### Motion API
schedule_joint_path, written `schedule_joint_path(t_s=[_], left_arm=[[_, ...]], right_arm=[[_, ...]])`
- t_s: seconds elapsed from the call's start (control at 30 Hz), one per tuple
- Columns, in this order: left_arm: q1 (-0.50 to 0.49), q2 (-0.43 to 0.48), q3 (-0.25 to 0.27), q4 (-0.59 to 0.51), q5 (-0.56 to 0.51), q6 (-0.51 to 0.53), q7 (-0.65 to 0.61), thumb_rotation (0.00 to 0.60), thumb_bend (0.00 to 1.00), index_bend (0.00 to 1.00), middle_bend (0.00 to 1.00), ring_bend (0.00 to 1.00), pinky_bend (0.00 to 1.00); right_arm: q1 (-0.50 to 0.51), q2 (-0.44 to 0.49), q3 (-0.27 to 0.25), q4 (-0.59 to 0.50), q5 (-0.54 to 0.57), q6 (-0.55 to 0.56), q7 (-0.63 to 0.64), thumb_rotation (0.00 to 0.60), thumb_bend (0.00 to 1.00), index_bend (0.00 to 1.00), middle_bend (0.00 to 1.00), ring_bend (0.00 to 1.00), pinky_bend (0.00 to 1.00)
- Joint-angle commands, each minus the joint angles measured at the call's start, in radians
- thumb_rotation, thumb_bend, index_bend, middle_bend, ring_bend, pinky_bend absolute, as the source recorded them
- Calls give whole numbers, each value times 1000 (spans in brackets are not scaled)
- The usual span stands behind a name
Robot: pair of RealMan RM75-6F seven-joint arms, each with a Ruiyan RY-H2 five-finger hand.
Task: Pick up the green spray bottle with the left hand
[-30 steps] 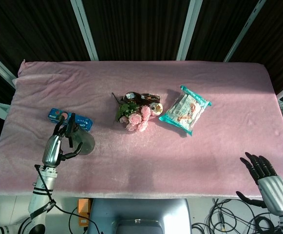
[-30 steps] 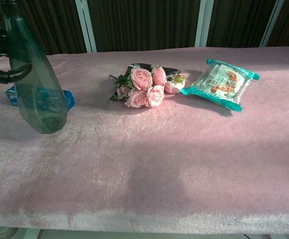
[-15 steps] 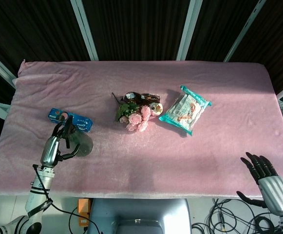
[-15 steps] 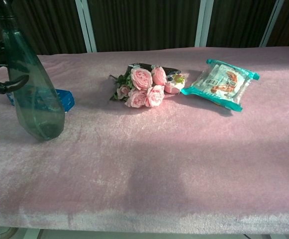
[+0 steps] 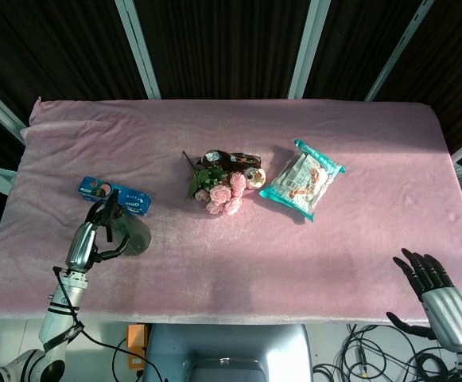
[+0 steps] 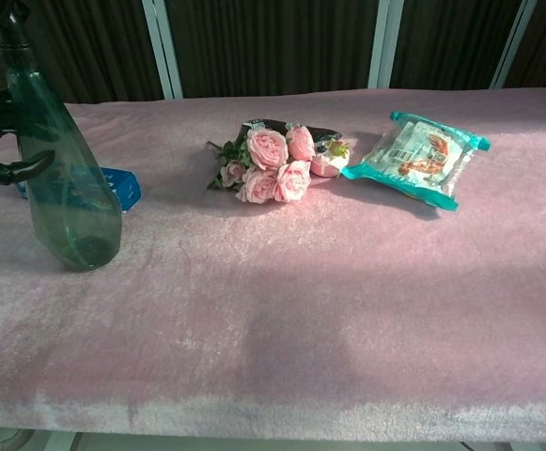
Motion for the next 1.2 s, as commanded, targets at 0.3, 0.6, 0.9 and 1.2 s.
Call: schedule_joint_path(t_s=[0.3,0.6,0.9,1.2], left_arm=[[-5,19,12,23,25,-47,-41,600,407,289,349,42,0],[-2,18,12,42,51,-31,-55,600,364,15,15,0,0],[9,36,18,26,77,-9,-65,600,339,0,0,0,0],[81,262,144,-2,168,13,113,584,312,0,0,0,0]], right_arm=[[-1,-1,0,1,-1,2,-1,600,335,0,0,0,0],[-3,0,0,3,-3,6,1,600,335,0,0,0,0],[-5,0,2,5,-4,15,4,600,335,0,0,0,0],[-13,7,3,7,0,32,22,600,335,0,0,0,0]])
